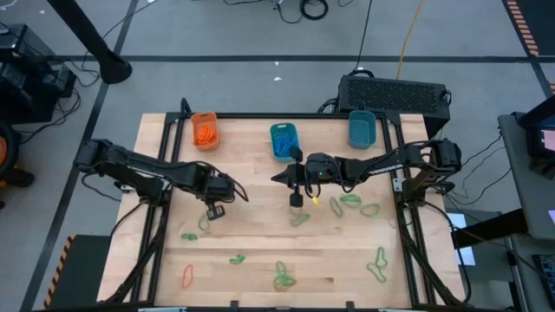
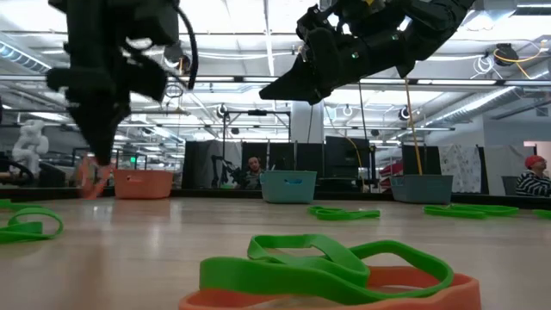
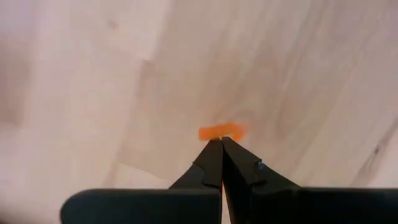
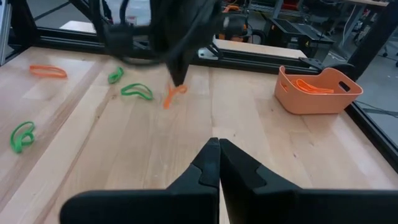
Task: Sort rubber bands into baskets
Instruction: Put the orange rubber band into the orange bin
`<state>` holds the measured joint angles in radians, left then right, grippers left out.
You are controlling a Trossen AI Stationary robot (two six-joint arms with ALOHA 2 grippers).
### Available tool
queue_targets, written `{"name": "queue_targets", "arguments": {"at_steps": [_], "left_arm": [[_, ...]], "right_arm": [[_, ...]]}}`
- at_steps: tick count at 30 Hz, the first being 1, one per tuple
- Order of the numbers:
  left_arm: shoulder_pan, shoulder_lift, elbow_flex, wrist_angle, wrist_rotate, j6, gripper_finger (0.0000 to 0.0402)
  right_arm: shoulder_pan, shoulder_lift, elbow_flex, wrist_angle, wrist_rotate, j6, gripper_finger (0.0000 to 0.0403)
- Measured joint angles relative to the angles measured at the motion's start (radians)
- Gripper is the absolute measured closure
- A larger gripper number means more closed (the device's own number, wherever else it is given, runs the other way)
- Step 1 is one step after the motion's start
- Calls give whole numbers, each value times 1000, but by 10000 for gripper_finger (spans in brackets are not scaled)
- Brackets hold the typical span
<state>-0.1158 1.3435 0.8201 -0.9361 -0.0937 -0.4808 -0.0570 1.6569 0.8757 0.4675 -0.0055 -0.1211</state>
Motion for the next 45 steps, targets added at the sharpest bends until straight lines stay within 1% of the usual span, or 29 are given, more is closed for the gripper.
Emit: {"name": "queue_targets", "arguments": {"at_steps": [4, 7, 10, 12, 15, 19, 22, 25, 29, 33, 35, 38, 40, 45], "left_arm": [[3, -60, 53, -41, -65, -4, 400], [20, -113, 70, -44, -118, -7, 400], [54, -170, 74, -40, -195, -7, 401], [93, -204, 74, -46, -246, 6, 401], [172, -247, 74, -38, -306, 49, 401], [315, -270, 74, -38, -338, 133, 401], [445, -270, 74, -29, -341, 220, 401], [580, -262, 69, 29, -323, 302, 401], [756, -232, 55, 127, -225, 400, 401], [902, -156, 53, 198, -151, 453, 401], [955, -110, 53, 217, -128, 467, 401], [1010, -41, 53, 241, -100, 486, 401], [1033, 0, 52, 262, -94, 489, 401], [1058, 74, 52, 322, -65, 507, 401]], "right_arm": [[0, 0, 0, 14, 0, 2, 403], [0, 0, 0, 68, -11, 26, 403], [1, 20, 1, 145, -18, 29, 403], [0, 32, 0, 185, -8, 34, 403], [0, 43, 0, 230, 64, 34, 403], [-8, 45, 0, 242, 136, 49, 403], [-18, 45, 0, 247, 193, 57, 403], [-35, 45, 0, 240, 248, 74, 403], [-59, 45, 0, 204, 243, 115, 403], [-81, 45, 0, 152, 237, 135, 403], [-96, 45, 0, 109, 233, 140, 403], [-116, 45, 0, 61, 176, 140, 403], [-128, 45, 0, 45, 132, 144, 403], [-142, 45, 0, 37, 106, 141, 403]]}}
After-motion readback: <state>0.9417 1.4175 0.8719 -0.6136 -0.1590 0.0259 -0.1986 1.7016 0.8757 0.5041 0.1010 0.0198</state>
